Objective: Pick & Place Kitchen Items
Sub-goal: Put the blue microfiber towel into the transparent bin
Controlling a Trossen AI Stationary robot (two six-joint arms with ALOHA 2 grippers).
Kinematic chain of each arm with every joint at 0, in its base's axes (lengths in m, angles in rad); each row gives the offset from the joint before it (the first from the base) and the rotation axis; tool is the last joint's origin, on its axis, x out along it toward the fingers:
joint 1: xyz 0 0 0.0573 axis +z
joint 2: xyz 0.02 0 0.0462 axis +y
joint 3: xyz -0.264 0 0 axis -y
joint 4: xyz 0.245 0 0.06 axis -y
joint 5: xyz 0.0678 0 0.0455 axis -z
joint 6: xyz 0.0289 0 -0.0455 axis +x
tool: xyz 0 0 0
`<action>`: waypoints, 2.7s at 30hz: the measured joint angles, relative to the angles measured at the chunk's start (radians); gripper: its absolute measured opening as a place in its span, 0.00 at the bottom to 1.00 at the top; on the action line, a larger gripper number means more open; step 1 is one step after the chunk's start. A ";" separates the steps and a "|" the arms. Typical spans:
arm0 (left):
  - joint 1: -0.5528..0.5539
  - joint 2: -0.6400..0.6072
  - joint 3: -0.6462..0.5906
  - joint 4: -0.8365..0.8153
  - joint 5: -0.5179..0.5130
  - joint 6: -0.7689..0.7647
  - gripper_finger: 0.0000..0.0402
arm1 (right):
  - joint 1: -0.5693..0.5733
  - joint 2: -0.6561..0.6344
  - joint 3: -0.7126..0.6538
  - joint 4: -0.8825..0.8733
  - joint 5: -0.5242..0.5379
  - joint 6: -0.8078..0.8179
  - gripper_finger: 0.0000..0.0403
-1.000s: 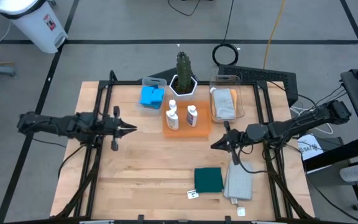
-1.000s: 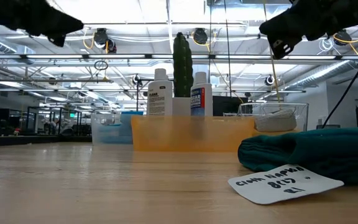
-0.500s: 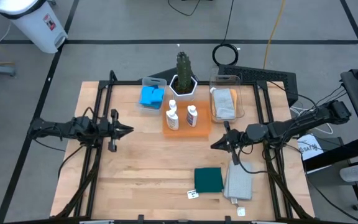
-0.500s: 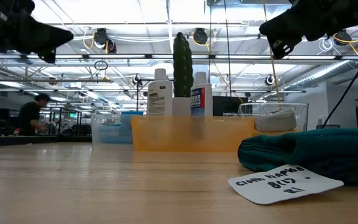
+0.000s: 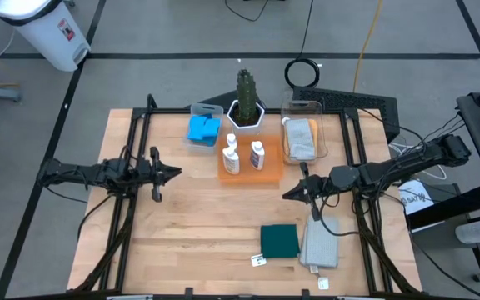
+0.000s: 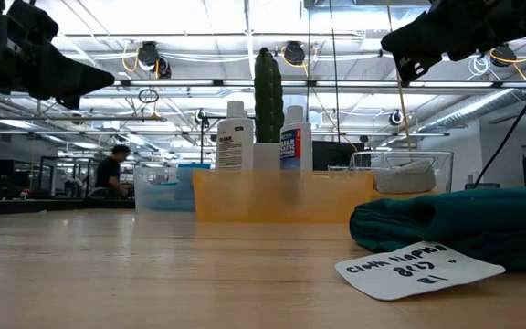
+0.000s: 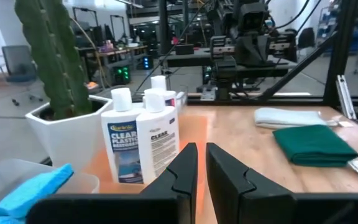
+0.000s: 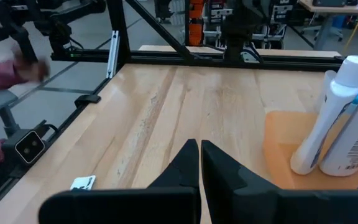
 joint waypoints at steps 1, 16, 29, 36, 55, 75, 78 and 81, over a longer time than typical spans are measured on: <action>0.000 0.000 0.000 0.000 -0.001 0.010 0.09 | 0.000 0.000 0.000 0.000 0.000 0.005 0.00; 0.000 0.000 0.000 0.001 -0.001 0.026 0.09 | 0.069 0.134 0.002 0.288 -0.033 -0.028 0.11; 0.000 0.000 0.000 0.001 -0.001 0.026 0.09 | 0.297 0.494 0.288 -0.052 0.246 0.180 0.64; 0.000 0.000 0.000 0.001 -0.001 0.026 0.09 | 0.364 0.736 0.575 -0.487 0.218 0.294 0.57; 0.000 0.000 0.000 0.001 -0.001 0.026 0.09 | 0.366 0.861 0.489 -0.361 0.183 0.557 0.37; 0.000 0.000 0.000 0.001 -0.001 0.026 0.09 | 0.250 0.664 0.450 -0.330 0.234 0.471 0.55; 0.000 0.000 0.000 0.001 -0.001 0.026 0.09 | 0.241 0.652 0.450 -0.439 0.258 0.521 0.59; 0.000 0.000 0.000 0.001 -0.001 0.026 0.09 | 0.225 0.691 0.450 -0.457 0.233 0.556 0.60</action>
